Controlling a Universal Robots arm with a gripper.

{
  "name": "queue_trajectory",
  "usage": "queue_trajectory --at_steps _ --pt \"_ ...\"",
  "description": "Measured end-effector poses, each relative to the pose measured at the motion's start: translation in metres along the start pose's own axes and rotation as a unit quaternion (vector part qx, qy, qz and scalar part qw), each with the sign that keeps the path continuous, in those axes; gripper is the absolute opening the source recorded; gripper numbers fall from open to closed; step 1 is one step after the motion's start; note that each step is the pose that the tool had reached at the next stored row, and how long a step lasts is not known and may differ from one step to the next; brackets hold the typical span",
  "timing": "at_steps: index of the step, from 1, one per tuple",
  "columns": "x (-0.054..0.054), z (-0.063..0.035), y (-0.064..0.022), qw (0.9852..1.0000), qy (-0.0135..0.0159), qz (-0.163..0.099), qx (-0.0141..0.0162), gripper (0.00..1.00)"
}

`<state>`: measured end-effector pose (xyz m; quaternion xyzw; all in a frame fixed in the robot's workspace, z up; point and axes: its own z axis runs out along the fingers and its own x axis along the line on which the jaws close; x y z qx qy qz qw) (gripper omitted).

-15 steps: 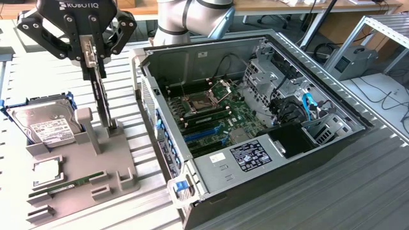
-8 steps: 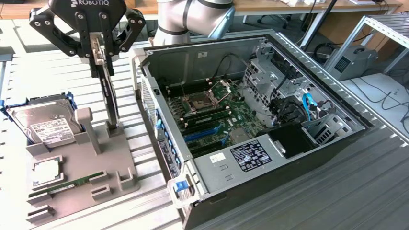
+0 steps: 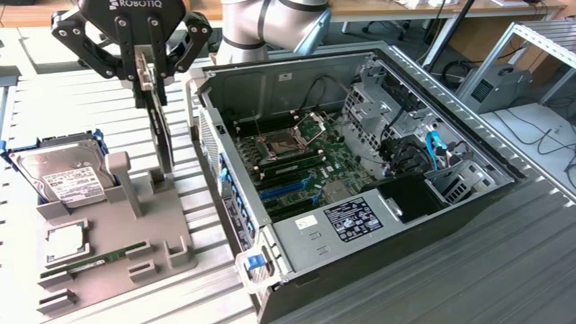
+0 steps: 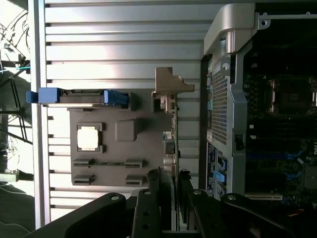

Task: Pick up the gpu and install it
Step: 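Pick up the gpu and move the gpu toward the slot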

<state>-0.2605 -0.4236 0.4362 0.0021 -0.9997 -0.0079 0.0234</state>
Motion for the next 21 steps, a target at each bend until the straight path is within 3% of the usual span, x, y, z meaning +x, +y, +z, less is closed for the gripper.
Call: queue_trajectory --at_steps 21 --pt "-0.015 -0.0007 -0.0001 1.0 0.0 0.0 0.0 0.27"
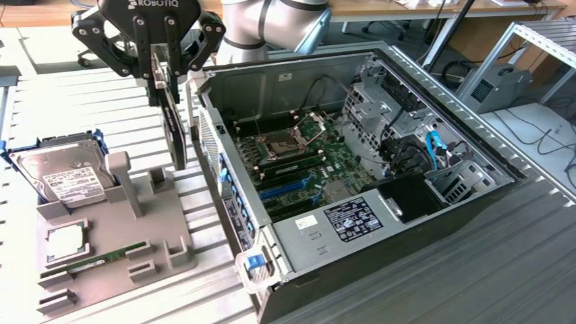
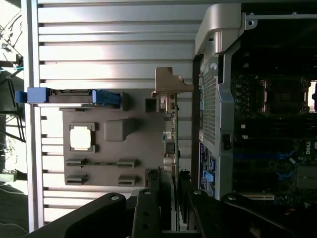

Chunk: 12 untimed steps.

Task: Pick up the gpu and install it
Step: 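Pick up the gpu and move the gpu toward the slot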

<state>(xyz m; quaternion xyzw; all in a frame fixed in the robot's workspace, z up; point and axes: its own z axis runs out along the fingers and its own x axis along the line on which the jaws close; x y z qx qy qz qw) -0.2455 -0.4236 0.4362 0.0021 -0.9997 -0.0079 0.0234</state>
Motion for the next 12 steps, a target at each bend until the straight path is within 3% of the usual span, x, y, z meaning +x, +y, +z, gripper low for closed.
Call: queue_trajectory --at_steps 12 --pt "-0.0058 -0.0003 0.0 1.0 0.0 0.0 0.0 0.27"
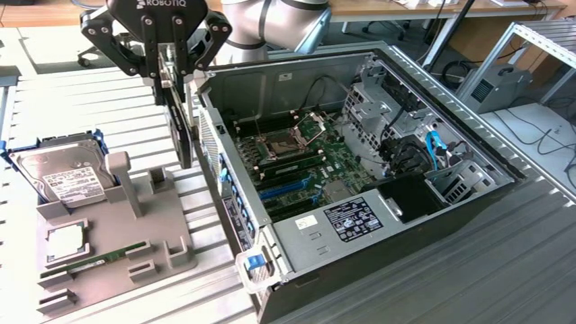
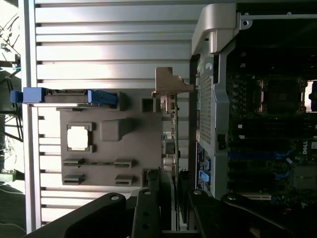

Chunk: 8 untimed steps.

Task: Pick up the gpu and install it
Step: 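Pick up the gpu and move the gpu toward the slot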

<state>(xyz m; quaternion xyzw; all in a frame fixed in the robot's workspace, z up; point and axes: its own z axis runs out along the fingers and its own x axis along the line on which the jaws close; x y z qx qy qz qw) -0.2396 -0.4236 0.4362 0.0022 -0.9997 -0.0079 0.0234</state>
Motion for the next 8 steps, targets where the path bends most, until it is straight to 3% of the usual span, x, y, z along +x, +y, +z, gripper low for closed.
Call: queue_trajectory --at_steps 8 --pt "-0.0044 -0.0002 0.0 1.0 0.0 0.0 0.0 0.27"
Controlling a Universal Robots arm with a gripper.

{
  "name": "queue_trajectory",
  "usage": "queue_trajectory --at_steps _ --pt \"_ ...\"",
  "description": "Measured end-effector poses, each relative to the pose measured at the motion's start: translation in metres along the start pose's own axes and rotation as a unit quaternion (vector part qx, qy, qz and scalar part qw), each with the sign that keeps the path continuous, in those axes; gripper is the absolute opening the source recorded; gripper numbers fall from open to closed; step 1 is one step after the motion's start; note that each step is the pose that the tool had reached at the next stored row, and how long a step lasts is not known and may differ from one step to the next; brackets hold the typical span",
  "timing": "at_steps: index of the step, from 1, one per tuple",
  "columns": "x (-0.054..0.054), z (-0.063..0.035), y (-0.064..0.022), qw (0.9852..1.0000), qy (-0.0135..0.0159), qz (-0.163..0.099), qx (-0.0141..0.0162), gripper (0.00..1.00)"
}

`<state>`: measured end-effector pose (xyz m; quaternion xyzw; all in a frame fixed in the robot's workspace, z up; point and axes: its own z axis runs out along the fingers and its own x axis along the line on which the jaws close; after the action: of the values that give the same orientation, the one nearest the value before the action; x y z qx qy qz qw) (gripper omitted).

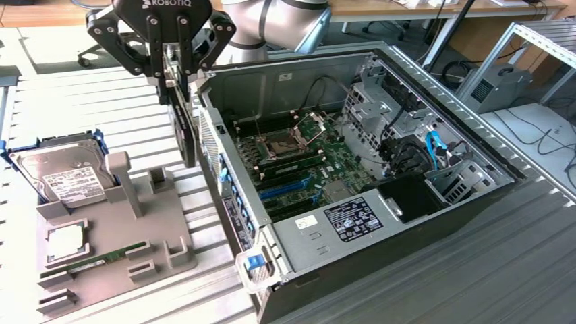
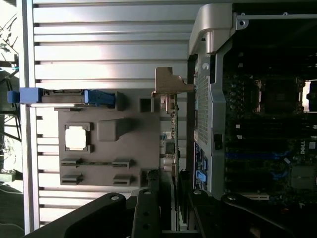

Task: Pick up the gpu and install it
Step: 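Pick up the gpu and move the gpu toward the slot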

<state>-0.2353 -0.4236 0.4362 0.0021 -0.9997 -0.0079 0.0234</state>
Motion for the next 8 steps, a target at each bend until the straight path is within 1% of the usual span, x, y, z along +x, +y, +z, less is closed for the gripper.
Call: queue_trajectory --at_steps 8 --pt "-0.0048 -0.0002 0.0 1.0 0.0 0.0 0.0 0.27"
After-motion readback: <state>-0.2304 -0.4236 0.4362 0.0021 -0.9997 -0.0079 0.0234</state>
